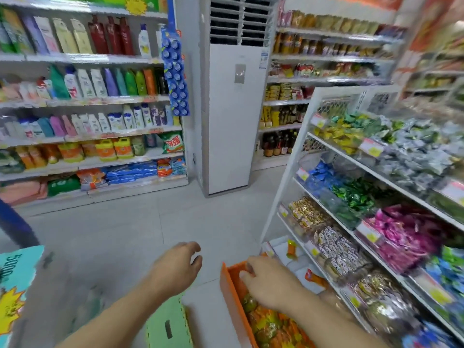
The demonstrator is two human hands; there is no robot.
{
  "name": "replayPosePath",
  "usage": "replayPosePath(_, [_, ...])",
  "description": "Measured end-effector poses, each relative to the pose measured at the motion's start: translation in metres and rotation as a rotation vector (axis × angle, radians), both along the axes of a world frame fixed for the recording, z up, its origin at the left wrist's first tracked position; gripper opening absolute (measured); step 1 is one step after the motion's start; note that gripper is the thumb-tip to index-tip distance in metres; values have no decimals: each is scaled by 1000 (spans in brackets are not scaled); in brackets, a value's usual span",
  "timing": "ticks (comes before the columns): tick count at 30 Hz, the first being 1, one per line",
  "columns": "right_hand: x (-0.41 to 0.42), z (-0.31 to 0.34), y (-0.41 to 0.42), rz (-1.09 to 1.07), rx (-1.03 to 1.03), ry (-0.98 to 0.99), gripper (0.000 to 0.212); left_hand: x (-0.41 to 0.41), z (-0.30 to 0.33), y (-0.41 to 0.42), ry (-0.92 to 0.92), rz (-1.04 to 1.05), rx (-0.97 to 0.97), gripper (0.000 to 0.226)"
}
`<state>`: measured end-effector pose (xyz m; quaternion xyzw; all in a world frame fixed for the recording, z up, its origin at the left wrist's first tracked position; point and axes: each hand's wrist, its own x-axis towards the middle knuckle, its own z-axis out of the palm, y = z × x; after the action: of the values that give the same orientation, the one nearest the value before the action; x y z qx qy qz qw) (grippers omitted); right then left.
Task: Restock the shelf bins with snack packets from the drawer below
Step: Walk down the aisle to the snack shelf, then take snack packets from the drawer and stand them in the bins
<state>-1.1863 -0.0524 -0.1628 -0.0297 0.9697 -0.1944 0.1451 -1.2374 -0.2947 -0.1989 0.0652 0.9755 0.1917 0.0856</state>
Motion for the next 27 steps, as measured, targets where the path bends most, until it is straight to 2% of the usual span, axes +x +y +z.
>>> replayPosePath(8, [-31,-17,79,-299,-61,-75,33,-91,-19,93,-56,-316,24,38])
replayPosePath(14, [-69,-39,132,-370,-114,-108,30,-139,-31,148,-133,-470,48,34])
replayPosePath(19, [-104,-48,155,-404,-152,-141,26,-178,-33,178,-115,-515,54,35])
replayPosePath(27, [-133,-78,193,-495,-174,-146,30,-244,-55,241,-151,-674,-37,36])
